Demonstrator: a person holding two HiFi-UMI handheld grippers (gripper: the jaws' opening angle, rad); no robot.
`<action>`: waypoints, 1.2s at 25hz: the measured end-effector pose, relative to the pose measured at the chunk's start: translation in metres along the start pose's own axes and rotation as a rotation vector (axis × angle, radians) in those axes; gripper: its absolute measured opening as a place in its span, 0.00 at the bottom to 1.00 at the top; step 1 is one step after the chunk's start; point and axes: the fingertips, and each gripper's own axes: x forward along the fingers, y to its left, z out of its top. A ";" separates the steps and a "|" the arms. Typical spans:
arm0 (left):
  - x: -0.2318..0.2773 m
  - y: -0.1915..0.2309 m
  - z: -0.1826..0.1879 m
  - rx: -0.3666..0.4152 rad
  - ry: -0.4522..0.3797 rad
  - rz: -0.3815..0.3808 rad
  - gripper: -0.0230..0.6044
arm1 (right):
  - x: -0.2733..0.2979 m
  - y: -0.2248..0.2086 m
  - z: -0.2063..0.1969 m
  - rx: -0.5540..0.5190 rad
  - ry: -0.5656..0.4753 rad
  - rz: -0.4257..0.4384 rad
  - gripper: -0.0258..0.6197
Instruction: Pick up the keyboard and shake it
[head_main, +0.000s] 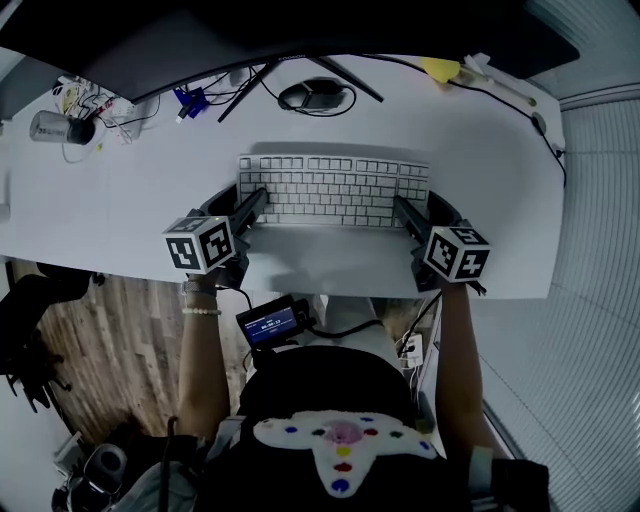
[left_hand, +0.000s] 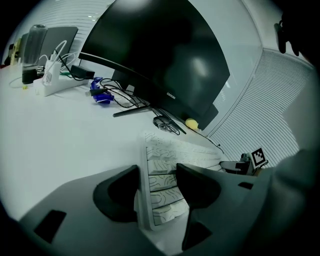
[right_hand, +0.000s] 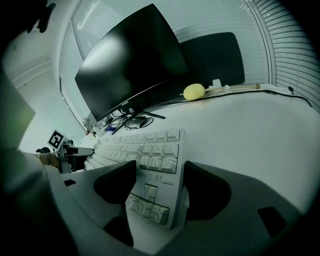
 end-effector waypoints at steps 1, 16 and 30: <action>0.000 0.000 0.000 -0.001 0.002 0.000 0.43 | 0.000 0.000 0.000 0.002 0.001 0.001 0.52; -0.012 0.001 0.006 0.107 -0.053 0.120 0.44 | -0.010 -0.004 0.001 -0.015 -0.074 -0.175 0.52; -0.067 -0.062 0.052 0.320 -0.311 0.156 0.09 | -0.073 0.045 0.050 -0.200 -0.311 -0.225 0.12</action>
